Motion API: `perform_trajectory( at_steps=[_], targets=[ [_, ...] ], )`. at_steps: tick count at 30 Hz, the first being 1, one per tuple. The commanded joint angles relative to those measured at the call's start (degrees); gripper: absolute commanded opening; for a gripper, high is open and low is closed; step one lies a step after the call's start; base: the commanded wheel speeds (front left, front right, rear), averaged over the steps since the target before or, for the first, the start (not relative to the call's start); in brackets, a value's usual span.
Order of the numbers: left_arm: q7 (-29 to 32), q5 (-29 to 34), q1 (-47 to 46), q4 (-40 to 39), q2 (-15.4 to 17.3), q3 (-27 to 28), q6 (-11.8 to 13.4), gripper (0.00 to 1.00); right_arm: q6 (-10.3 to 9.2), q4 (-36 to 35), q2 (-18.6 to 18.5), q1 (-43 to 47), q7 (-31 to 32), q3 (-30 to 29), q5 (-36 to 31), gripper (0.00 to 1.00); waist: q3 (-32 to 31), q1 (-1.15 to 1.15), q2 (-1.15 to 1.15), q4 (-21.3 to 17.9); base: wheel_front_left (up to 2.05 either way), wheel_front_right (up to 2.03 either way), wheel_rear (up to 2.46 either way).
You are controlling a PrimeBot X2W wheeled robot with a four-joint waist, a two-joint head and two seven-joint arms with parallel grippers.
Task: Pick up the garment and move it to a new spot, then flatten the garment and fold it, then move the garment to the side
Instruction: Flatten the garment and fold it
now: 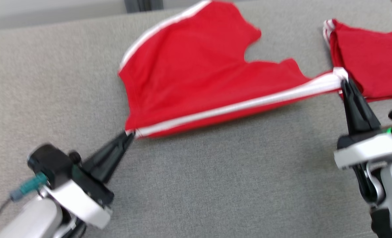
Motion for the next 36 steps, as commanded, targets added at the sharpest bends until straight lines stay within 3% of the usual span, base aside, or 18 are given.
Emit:
perform_trajectory(
  at_steps=[1,11,18,27,36],
  targets=[
    [-0.1,1.2,1.6,-0.2,0.2,0.6,0.5,0.0,-0.16,-0.6,-1.2,2.0,-0.2,-0.9,0.3,0.0,-4.5,0.0,0.0,0.1,0.0,0.0,0.0],
    [0.3,3.3,11.6,-5.3,1.3,0.0,2.9,0.0,-0.18,-12.1,-2.5,17.4,3.3,-4.7,0.5,0.0,-10.2,0.0,0.0,1.3,0.0,0.0,0.0],
    [4.1,0.3,14.6,-9.8,0.9,-1.3,4.3,0.0,-0.16,-20.7,-0.9,23.6,12.3,-7.8,0.7,0.0,-11.2,0.0,0.0,2.0,0.0,0.0,0.0],
    [10.8,-7.0,8.9,-5.7,-4.6,-2.2,2.6,0.0,-0.11,-15.1,1.3,14.0,23.7,-8.8,-3.0,0.0,-7.9,0.0,0.0,4.2,0.0,0.0,0.0],
    [9.7,-12.4,1.1,1.9,-11.2,0.4,1.3,0.0,-0.11,-0.6,0.2,-4.3,22.8,-7.4,-7.9,0.0,-2.3,0.0,0.0,8.1,0.0,0.0,0.0]
  ],
)
